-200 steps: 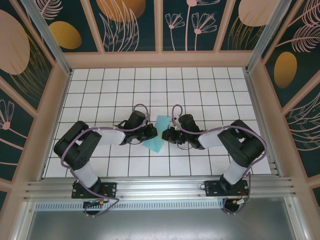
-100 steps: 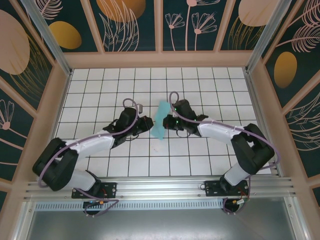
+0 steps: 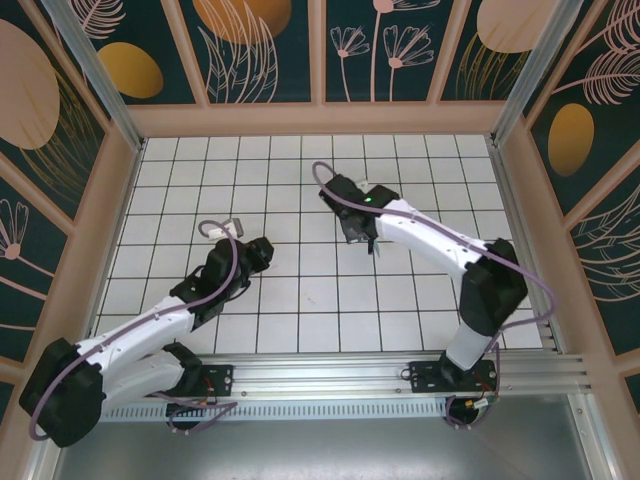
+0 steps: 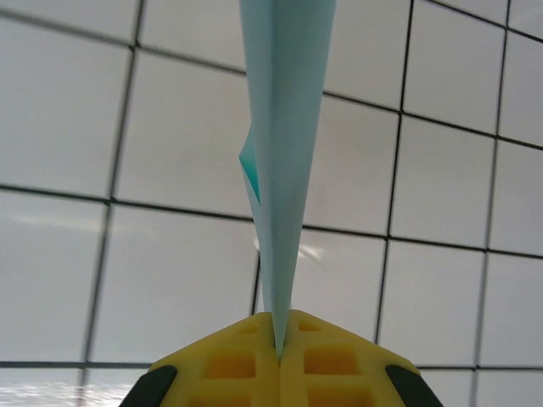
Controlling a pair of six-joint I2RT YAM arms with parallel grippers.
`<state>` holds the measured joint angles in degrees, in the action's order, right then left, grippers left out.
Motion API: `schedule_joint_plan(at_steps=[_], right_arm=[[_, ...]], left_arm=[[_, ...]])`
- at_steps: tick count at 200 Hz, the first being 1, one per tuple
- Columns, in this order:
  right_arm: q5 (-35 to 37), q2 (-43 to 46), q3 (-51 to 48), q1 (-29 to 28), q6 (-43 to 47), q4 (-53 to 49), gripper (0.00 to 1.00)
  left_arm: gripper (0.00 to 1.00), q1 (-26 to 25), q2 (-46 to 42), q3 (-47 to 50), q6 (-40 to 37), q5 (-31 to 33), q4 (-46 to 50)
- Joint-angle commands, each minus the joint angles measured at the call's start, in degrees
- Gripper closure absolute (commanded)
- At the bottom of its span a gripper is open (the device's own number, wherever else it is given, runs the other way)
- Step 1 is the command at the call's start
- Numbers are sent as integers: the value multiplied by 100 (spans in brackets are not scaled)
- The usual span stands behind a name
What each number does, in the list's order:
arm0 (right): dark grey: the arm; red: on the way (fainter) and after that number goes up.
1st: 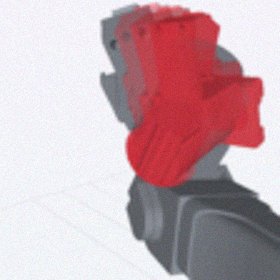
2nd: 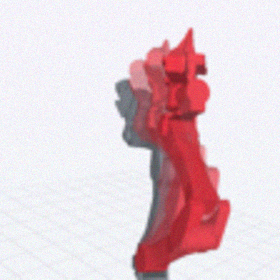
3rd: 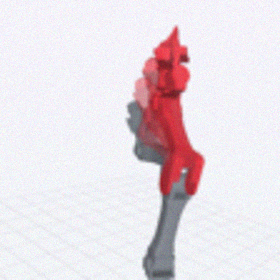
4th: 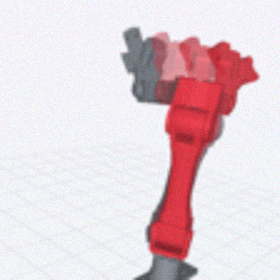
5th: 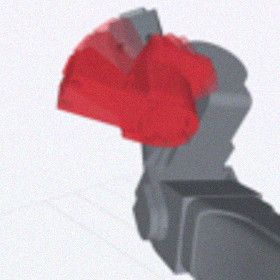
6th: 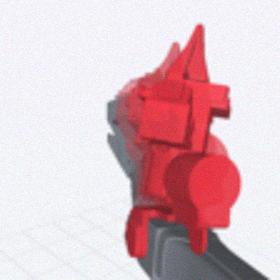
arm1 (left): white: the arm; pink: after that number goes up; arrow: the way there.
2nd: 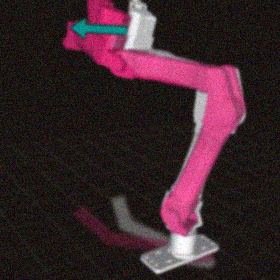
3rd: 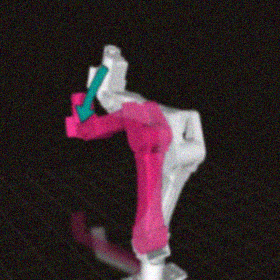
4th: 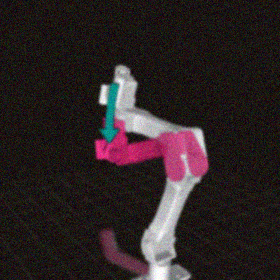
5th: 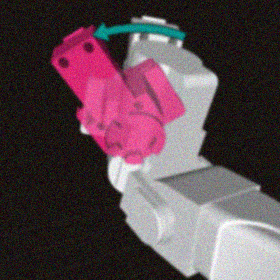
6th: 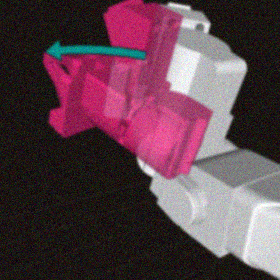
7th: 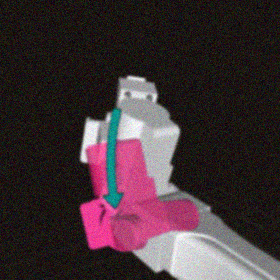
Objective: Fold a paper plane with a square sheet of paper (pick it up from the middle)
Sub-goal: Turn over the paper at the center of the table.
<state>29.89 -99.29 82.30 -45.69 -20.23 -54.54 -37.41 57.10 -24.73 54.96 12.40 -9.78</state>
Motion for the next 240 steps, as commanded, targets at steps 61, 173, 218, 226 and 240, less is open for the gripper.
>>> schedule_joint_plan(at_steps=[61, 173, 218, 226, 240], right_arm=[[-634, -2229, 916, -992, -518, -745, 98], [-3697, -825, 89, -242, -1003, 2579, 55], [-4735, 534, -2286, 1089, -908, 4061, 54], [-4943, 637, -2573, 1263, -900, 4323, 54], [-5273, 638, -2841, 1404, -902, 4619, 55]], left_arm=[[71, 32, -633, 134, 225, 853, 439], [65, 37, -515, -54, -13, 105, 397], [72, 37, 1938, -1157, -263, -1951, -335], [76, 40, 2390, -1437, -283, -2163, -296], [83, 33, 3018, -1850, -271, -2386, -204]])
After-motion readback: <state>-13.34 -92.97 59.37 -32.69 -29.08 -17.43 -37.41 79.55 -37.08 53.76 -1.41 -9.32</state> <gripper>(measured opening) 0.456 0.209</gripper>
